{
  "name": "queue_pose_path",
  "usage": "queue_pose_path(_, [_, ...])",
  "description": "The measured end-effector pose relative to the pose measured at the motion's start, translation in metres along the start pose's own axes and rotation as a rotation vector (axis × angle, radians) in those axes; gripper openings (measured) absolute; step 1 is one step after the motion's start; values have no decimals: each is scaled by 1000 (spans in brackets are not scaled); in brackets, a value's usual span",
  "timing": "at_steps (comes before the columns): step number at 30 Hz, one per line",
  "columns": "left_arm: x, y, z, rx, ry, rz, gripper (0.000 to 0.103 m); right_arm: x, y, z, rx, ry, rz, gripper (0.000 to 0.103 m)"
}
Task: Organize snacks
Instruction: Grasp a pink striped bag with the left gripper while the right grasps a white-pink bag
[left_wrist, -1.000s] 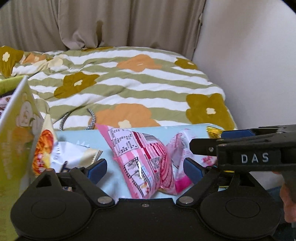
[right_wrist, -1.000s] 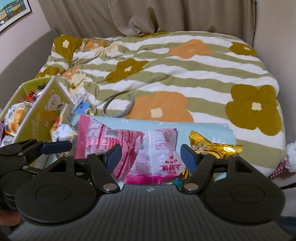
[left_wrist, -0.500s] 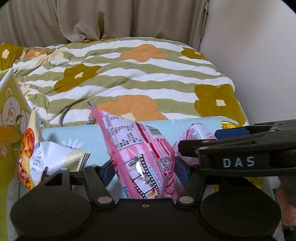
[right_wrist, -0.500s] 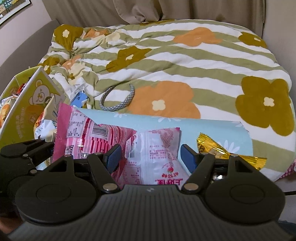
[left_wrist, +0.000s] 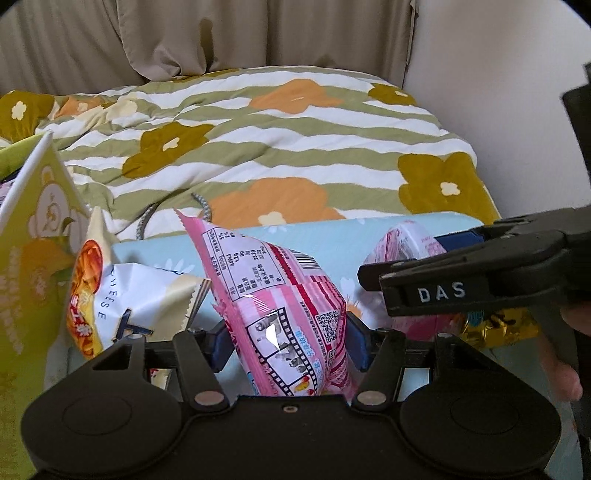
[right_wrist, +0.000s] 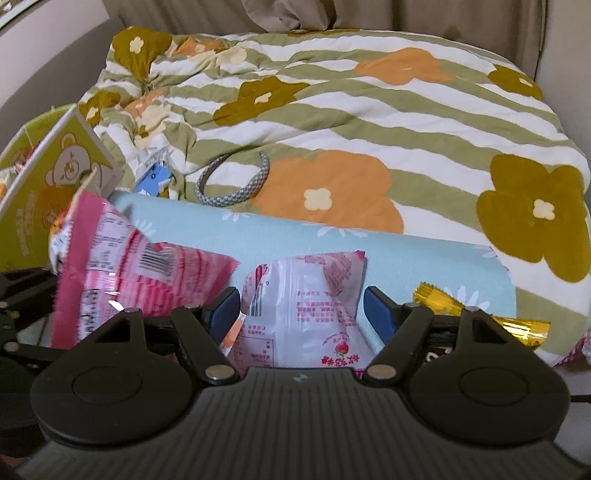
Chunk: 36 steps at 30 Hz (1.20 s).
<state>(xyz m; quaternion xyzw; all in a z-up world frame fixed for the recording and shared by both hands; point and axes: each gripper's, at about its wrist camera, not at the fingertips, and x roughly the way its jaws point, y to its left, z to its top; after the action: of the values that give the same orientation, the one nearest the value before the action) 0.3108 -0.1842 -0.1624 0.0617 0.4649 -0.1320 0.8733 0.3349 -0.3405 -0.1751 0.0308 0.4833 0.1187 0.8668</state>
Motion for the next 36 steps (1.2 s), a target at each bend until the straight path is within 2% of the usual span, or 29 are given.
queue_pose_path(7, [-6,0,-7,27,1,3,64,11,0,-5,25,30,6,87])
queue_pose_path(15, [-15,-3,-6,48,-24,-10,64,-2,3,-8,40,-3,10,64])
queue_pose_path(18, [-23,-4,-5,54,-43,-12,64,-12,5,-6,46,-24,13,58])
queue_pose_path(25, [-46,-7,-2,66,-98,-14,64,-39,16,-2,50,-81,27,57])
queue_pose_path(36, [-107,6,3,48,-220,10,64,-93,49,14,8,-192,48,57])
